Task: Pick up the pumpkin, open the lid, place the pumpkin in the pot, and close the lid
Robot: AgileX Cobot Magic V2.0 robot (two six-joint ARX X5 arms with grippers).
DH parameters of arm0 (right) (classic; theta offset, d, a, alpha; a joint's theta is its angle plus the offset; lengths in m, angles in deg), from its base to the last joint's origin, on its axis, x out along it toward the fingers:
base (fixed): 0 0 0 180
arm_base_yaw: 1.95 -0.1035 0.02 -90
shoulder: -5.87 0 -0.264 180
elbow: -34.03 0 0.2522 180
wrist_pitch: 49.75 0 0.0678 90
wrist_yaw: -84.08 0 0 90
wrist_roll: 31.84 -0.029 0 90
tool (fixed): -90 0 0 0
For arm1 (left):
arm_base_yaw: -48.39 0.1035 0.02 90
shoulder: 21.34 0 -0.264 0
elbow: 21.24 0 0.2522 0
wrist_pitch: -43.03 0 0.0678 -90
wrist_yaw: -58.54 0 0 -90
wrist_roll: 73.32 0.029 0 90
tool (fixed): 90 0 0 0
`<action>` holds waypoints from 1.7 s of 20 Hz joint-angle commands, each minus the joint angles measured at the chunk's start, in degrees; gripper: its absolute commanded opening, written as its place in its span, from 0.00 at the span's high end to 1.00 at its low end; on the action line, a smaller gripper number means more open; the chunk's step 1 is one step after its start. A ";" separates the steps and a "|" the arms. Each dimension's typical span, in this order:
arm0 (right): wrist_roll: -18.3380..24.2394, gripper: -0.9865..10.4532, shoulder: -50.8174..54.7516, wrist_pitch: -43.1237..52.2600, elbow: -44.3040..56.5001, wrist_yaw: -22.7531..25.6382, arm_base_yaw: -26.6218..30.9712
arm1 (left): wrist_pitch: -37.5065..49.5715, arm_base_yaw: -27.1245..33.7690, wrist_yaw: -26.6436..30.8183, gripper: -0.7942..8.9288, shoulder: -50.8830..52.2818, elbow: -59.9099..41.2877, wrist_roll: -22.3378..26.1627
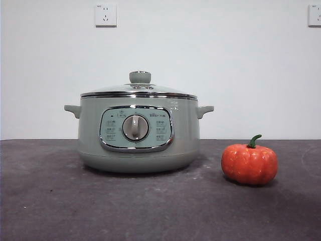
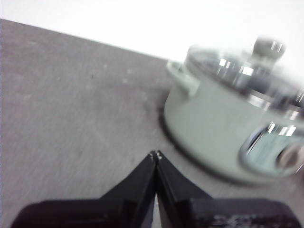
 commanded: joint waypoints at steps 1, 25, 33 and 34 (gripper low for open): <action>-3.87 0.92 -0.81 0.72 -2.84 -0.02 -0.09 | 0.96 0.13 -1.36 0.93 -0.07 3.19 -2.86; 20.33 0.92 -34.62 -34.69 -46.42 -18.23 -0.20 | -29.31 0.11 -20.98 0.93 -22.56 37.13 17.81; 28.61 0.92 -41.81 -49.81 -55.17 -18.10 -0.48 | -40.89 0.02 -23.80 0.93 -29.53 45.57 24.02; 29.16 0.92 -42.16 -50.64 -55.32 -18.14 -0.57 | -41.79 0.00 -23.80 0.93 -29.94 45.99 24.50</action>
